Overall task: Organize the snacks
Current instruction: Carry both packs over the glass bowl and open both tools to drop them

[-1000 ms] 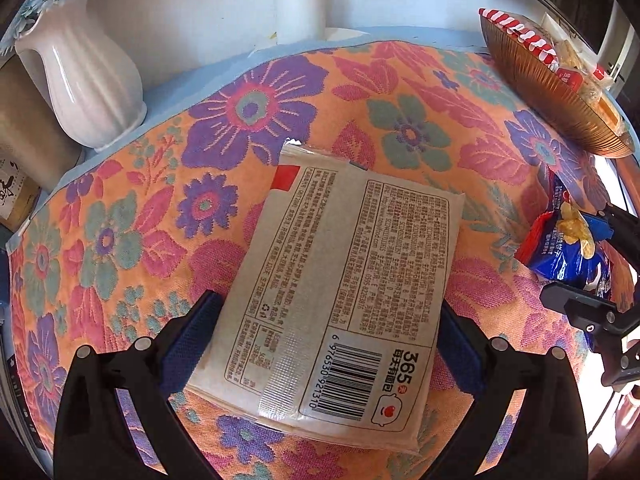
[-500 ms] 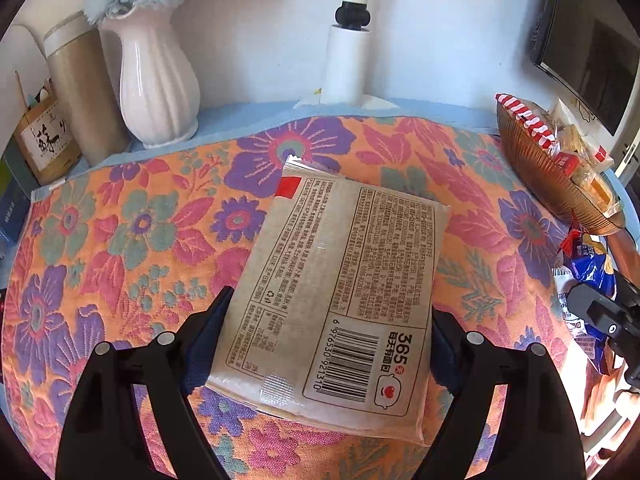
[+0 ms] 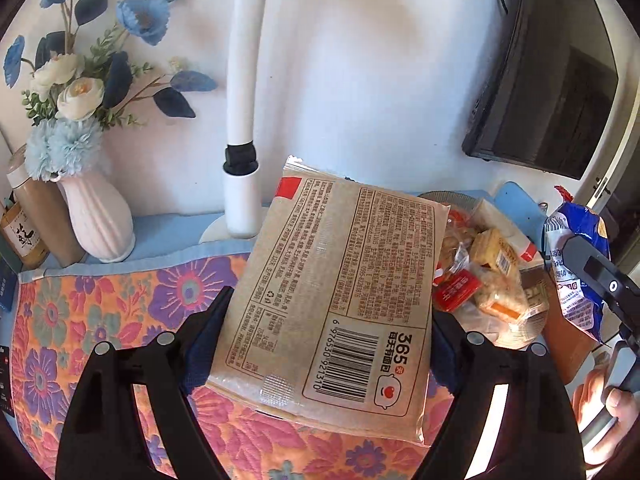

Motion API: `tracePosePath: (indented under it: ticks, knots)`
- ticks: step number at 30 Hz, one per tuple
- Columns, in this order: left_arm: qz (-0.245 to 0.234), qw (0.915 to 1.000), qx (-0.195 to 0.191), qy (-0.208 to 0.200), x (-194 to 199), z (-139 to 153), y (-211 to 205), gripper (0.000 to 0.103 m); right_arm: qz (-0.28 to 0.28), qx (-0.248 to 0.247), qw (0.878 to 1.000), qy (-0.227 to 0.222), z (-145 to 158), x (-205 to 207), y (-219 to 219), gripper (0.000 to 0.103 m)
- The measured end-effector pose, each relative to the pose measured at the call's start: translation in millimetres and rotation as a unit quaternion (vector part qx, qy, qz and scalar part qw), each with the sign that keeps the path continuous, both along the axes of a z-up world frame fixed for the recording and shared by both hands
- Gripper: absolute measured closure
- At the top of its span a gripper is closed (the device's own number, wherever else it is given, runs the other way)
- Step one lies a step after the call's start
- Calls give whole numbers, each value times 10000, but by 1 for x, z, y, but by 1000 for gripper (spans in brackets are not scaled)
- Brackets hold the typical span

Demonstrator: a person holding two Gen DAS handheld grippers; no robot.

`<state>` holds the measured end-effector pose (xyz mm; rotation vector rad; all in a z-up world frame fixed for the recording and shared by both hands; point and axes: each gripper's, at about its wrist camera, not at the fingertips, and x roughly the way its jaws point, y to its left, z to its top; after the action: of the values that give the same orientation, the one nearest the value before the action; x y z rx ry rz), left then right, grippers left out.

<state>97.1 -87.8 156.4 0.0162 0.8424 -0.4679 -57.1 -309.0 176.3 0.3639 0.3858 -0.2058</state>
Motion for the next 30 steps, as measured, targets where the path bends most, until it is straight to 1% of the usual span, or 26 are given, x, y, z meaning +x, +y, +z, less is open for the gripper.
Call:
tracePosePath:
  ticks: [3,7,10,13,14,15,16,17,18,19,21,24,27,30]
  knots:
    - [-123,9999,-35,-103,4,12,-30,20,-244,110,9996,-18,7,-11,-24,36]
    - [-403,9990,-187,-78,4,19,-72,20,-559,161,9983,46,4,-26,-51,36]
    - [-583,9979,-290,-22,1,15,-102,20,-852,307,9958,146,-7,-37,-71,36]
    - [-783,9962,-349,128,0,4,-131,20,-1146,503,9917,279,-21,-46,-91,36]
    - [-847,9955,-386,186,0,-1,-139,20,-1240,552,9901,347,-26,-48,-96,34]
    - [-930,9944,-457,228,1,-6,-147,18,-1302,611,9886,442,-32,-48,-102,32]
    - [-1017,9932,-523,231,1,-10,-152,17,-1329,705,9869,592,-38,-46,-107,20]
    - [-1002,9938,-428,208,3,-14,-157,10,-1357,797,9850,703,-43,-45,-112,6]
    - [-892,9955,-285,166,4,-16,-160,5,-1418,803,9840,715,-45,-46,-113,5]
    - [-815,9963,-225,137,4,-16,-161,5,-1467,727,9841,692,-45,-48,-113,5]
    - [-848,9960,-229,180,6,-15,-159,5,-1625,577,9823,728,-41,-51,-113,3]
    - [-677,9977,-24,69,10,-13,-151,5,-1700,689,9810,635,-37,-59,-116,3]
    - [-509,9987,-28,17,10,-10,-138,5,-1768,664,9805,550,-30,-65,-116,3]
    - [-365,9993,-40,54,10,-4,-124,5,-1834,642,9795,540,-23,-69,-112,3]
